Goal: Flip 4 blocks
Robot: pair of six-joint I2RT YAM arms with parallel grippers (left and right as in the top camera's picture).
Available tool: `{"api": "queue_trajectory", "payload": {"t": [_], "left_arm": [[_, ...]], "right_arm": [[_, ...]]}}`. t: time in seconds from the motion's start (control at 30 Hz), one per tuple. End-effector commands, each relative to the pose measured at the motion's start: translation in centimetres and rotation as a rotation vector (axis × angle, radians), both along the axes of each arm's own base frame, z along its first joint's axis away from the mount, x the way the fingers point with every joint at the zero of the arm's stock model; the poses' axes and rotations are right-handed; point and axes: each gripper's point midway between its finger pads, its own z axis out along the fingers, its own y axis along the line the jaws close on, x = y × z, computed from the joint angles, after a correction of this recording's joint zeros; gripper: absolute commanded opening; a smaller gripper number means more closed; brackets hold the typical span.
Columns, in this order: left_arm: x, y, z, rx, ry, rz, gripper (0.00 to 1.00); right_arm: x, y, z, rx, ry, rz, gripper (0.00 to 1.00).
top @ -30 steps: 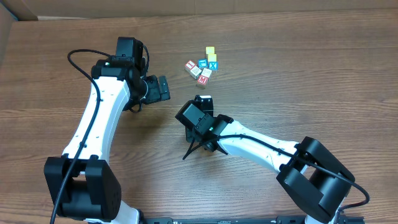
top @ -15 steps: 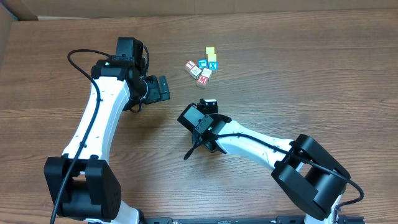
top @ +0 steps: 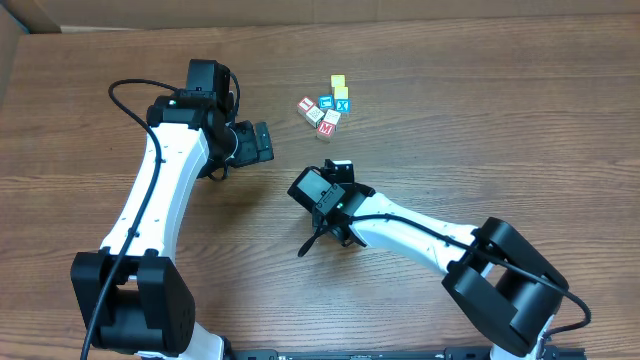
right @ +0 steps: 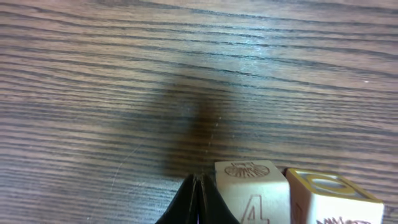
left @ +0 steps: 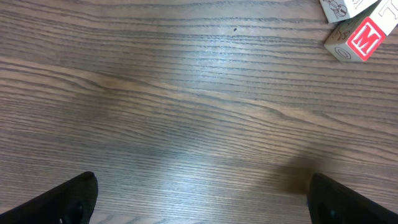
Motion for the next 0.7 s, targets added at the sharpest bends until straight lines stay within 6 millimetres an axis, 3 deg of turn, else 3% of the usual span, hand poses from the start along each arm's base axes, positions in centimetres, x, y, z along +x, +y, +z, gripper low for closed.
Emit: {"api": "queue_trajectory", "payload": {"t": [0.0,0.4,0.67], "left_arm": [[0.6,0.3,0.2,0.008,-0.012,0.023,1.0],[0.6,0.3,0.2,0.008,-0.012,0.023,1.0],[0.6,0.3,0.2,0.008,-0.012,0.023,1.0]], "right_arm": [[1.0,0.6,2.4,0.045,-0.051,-0.015,0.04],[1.3,0.9,1.7,0.048,-0.054,-0.015,0.04],[1.3,0.0,1.1,-0.004,-0.059,-0.025,0.04]]}}
